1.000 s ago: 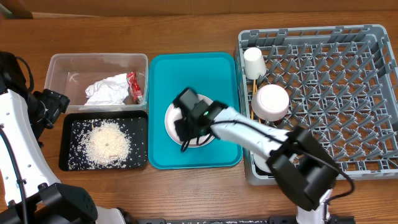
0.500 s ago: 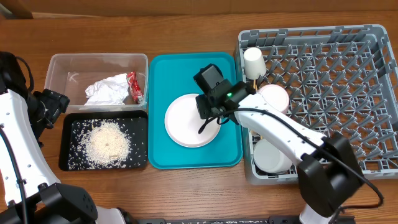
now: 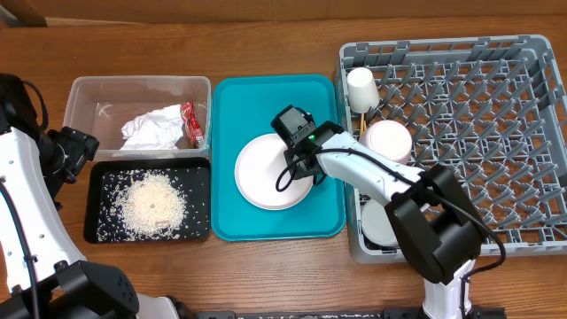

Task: Sort waste into correct bins and load items into the dishwasher
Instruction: 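Lift the white plate by its rim with the right gripper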

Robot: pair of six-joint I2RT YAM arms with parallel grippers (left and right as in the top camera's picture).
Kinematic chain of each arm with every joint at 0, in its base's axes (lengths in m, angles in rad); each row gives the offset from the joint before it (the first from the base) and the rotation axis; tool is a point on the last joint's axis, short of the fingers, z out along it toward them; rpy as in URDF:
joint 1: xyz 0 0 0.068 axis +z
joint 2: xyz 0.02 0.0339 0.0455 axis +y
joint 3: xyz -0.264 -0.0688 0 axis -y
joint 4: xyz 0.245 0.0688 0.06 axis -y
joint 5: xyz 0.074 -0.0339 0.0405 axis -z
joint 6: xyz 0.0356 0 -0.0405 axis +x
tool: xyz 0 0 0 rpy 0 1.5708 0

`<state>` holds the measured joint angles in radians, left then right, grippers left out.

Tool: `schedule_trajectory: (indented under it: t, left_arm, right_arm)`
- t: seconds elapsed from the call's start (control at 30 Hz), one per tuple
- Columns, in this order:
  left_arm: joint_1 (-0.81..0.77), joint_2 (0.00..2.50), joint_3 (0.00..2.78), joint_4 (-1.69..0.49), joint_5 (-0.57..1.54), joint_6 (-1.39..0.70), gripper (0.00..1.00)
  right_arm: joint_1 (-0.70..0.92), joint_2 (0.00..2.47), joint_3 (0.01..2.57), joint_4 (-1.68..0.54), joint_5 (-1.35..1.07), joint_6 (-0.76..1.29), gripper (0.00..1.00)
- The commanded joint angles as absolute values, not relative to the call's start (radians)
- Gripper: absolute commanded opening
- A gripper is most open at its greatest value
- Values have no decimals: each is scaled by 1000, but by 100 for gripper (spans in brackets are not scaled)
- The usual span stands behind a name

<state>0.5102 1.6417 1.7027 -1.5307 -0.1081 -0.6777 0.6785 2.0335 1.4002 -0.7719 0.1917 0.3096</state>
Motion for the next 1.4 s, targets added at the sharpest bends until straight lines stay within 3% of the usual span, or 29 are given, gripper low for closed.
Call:
schedule_trajectory:
  t: [0.0, 0.37, 0.43, 0.6, 0.87, 0.9, 1.23, 1.37]
  left_arm:
    - [503, 1630, 1725, -1531, -111, -688, 100]
    - [503, 1630, 1725, -1532, -111, -688, 100]
    - [503, 1630, 1725, -1532, -111, -688, 100]
    - [503, 1630, 1725, -1532, -111, -688, 100]
    - [503, 1630, 1725, -1531, -111, -688, 100]
    - [503, 1630, 1725, -1531, -111, -688, 100]
    - [503, 1630, 1725, -1531, -111, -688, 100]
    - [503, 1630, 1725, -1532, -111, -688, 100]
  right_arm:
    - [677, 2045, 1393, -773, 206, 307, 44]
    - [678, 2045, 1393, -778, 72, 307, 44]
    - [678, 2045, 1393, -777, 72, 307, 53]
    - [678, 2045, 1393, -789, 72, 307, 100]
    - [678, 2045, 1393, -795, 68, 307, 100]
    - [678, 2045, 1393, -795, 64, 307, 95]
    - [678, 2044, 1399, -793, 65, 307, 4]
    - [678, 2026, 1454, -843, 65, 307, 4]
